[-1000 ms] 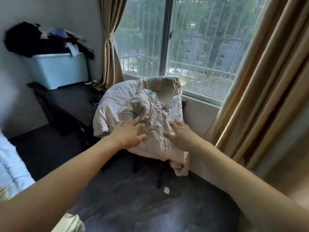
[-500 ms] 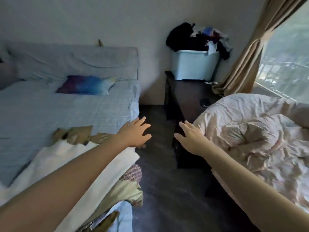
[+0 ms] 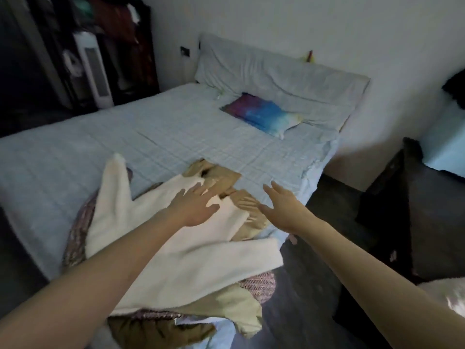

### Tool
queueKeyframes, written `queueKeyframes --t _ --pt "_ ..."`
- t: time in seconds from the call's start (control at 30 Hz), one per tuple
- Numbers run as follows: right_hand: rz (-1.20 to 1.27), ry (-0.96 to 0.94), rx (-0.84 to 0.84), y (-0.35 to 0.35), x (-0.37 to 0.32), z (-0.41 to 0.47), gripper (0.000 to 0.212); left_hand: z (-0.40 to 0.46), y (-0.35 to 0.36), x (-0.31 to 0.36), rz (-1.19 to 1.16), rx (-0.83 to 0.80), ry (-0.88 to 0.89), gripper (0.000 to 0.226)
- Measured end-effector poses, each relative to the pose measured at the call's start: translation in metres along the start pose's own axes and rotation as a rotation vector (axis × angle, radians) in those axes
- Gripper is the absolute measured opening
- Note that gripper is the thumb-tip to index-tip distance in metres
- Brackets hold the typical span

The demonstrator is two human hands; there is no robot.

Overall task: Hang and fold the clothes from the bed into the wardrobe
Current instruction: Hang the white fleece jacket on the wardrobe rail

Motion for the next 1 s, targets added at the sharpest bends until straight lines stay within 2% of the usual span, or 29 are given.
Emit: queueKeyframes --t 0.17,0.37,0.47,0.63,0.83,1.0 --pt "-0.083 -0.202 -0.118 0.051 -0.062 0.057 0.061 -0.035 0.033 -0.100 -0.164 0.004 -0.292 0.058" --pt "-0.164 -0.433 -0.255 0.121 -0.135 0.088 0.065 -0.092 0.107 -0.158 -0.318 -0.083 -0.533 0.060" --pt "-0.173 -0.542 -0.379 0.164 -0.155 0.098 0.068 -0.106 0.141 -0.163 -0.399 -0.111 -0.622 0.059" --pt "-0.218 -0.701 -0.489 0.208 -0.174 0.131 0.068 -0.112 0.182 -0.170 -0.510 -0.092 -0.817 0.058" --pt "-0.212 -0.827 -0.649 0.275 -0.176 0.161 0.073 -0.091 0.236 -0.154 -0.678 -0.190 -1.027 0.059" --pt "-0.255 -0.932 -0.752 0.330 -0.172 0.177 0.075 -0.084 0.268 -0.133 -0.738 -0.204 -1.159 0.057"
Point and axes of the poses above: each hand's wrist, its own z-axis towards the middle knuckle, its own y-axis out of the palm, x = y × z, the point moved 8 cm from there along z, towards the middle knuckle, and after that the axes turned 11 degrees about z, right-handed, at the moved point
